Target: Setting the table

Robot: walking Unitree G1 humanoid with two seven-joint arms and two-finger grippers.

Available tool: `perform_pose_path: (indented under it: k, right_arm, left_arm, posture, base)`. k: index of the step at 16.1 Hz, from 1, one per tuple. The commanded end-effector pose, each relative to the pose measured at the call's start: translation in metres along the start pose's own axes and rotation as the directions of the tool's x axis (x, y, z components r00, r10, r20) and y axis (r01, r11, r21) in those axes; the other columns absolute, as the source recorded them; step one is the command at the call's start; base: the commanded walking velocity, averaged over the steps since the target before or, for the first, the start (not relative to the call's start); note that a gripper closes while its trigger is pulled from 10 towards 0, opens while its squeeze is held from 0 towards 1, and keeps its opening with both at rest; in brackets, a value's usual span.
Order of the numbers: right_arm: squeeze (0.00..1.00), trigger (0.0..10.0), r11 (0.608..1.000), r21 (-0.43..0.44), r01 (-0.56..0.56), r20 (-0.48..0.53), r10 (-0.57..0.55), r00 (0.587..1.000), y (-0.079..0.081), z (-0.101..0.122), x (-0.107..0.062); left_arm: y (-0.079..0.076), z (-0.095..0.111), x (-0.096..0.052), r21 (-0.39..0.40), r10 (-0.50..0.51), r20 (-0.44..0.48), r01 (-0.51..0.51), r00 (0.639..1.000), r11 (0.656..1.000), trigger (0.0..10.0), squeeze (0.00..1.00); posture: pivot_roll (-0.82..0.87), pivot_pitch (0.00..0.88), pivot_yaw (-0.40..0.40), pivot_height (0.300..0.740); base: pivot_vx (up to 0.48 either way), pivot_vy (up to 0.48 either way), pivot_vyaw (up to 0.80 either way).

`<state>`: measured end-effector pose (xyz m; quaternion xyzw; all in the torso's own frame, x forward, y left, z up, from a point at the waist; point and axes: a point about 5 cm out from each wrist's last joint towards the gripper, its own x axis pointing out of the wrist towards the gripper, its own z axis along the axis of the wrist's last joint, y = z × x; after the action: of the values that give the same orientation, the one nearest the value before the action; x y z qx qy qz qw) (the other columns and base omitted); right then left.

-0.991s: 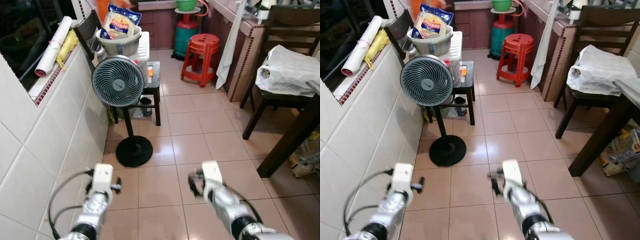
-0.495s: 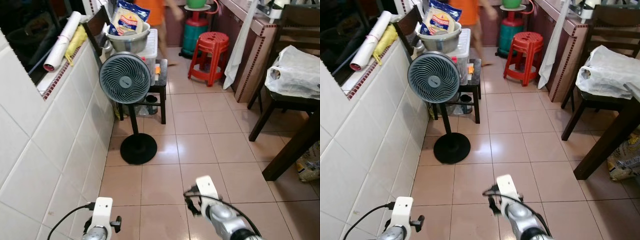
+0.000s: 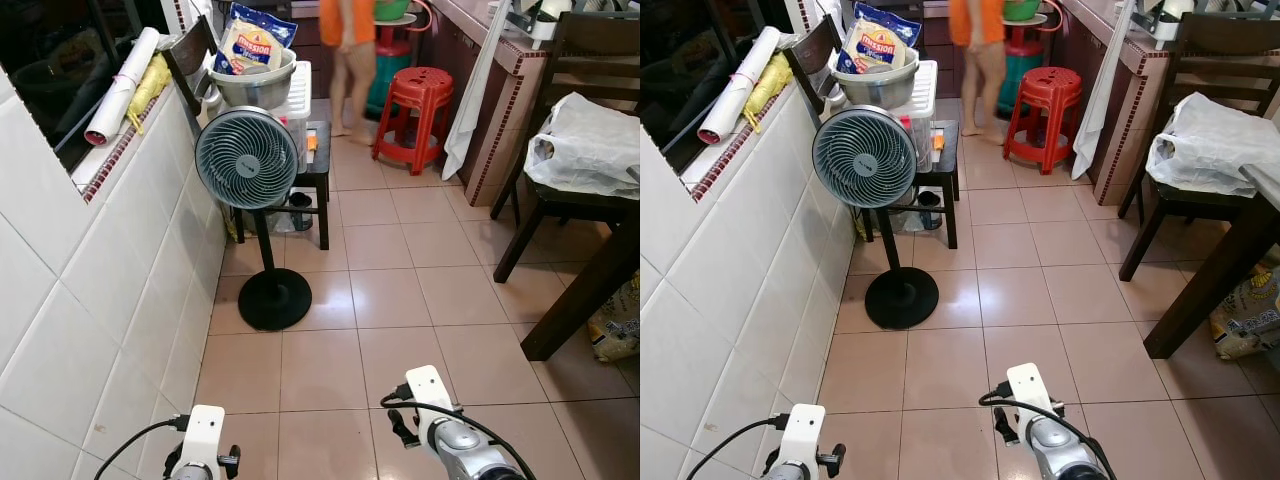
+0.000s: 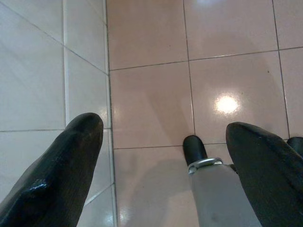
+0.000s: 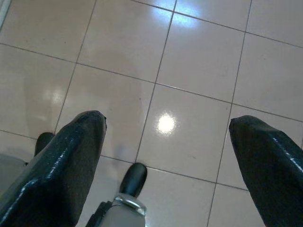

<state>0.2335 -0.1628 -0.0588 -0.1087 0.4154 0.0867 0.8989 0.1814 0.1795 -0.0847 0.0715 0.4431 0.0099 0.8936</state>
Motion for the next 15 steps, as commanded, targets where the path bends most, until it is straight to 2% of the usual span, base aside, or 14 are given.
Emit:
perform_pose_path:
  k: [1,5,6,15]
  right_arm:
    - [0.0,10.0,1.0,0.017,0.004,-0.017,-0.003,1.0,-0.0004,-0.0047,-0.0006]
    - [0.0,10.0,1.0,0.012,0.011,-0.037,-0.01,0.999,-0.0042,-0.0126,-0.0023]
    - [0.0,10.0,1.0,-0.015,0.005,-0.047,-0.006,0.999,-0.0033,-0.0138,-0.0024]
    - [0.0,10.0,1.0,-0.015,0.005,-0.047,-0.006,0.999,-0.0033,-0.0138,-0.0024]
  left_arm:
    - [0.001,-0.004,-0.0007,0.019,0.003,-0.016,-0.003,1.0,1.0,10.0,0.0]
    - [-0.0008,-0.0062,-0.001,0.031,-0.004,-0.029,0.005,1.0,1.0,10.0,0.0]
    - [-0.0007,-0.0065,-0.001,0.032,-0.002,-0.032,0.003,0.999,0.999,10.0,0.0]
    - [-0.0007,-0.0065,-0.001,0.032,-0.002,-0.032,0.003,0.999,0.999,10.0,0.0]
  posture:
    - [-0.08,0.014,0.043,0.74]
    - [-0.08,0.013,0.041,0.74]
    - [-0.08,0.012,0.041,0.74]
    - [-0.08,0.012,0.041,0.74]
  base:
    - [0.0,0.0,0.0]
    - [0.0,0.0,0.0]
    - [0.0,0.0,0.0]
    - [0.0,0.0,0.0]
